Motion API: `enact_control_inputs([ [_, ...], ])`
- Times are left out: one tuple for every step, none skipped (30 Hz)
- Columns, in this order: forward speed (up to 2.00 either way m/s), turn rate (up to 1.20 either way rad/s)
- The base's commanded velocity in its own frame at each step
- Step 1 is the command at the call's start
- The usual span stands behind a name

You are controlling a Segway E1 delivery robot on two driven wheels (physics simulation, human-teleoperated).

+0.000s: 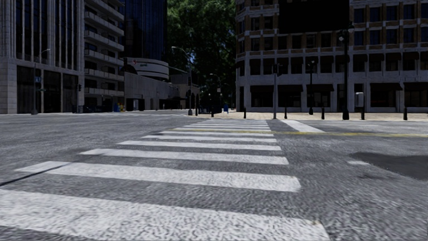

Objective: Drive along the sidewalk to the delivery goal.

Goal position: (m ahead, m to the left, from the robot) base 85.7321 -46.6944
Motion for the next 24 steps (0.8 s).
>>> enact_control_inputs([
  [2.00,0.00],
  [2.00,0.00],
  [2.00,0.00],
  [2.00,0.00],
  [2.00,0.00],
  [2.00,0.00],
  [2.00,0.00],
  [2.00,0.00],
  [2.00,0.00],
  [2.00,0.00],
  [2.00,0.00],
  [2.00,0.00],
  [2.00,0.00],
  [2.00,0.00],
  [2.00,0.00],
  [2.00,0.00],
  [2.00,0.00],
  [2.00,0.00],
  [2.00,0.00],
  [2.00,0.00],
  [2.00,0.00],
  [2.00,0.00],
  [2.00,0.00],
  [2.00,0.00],
])
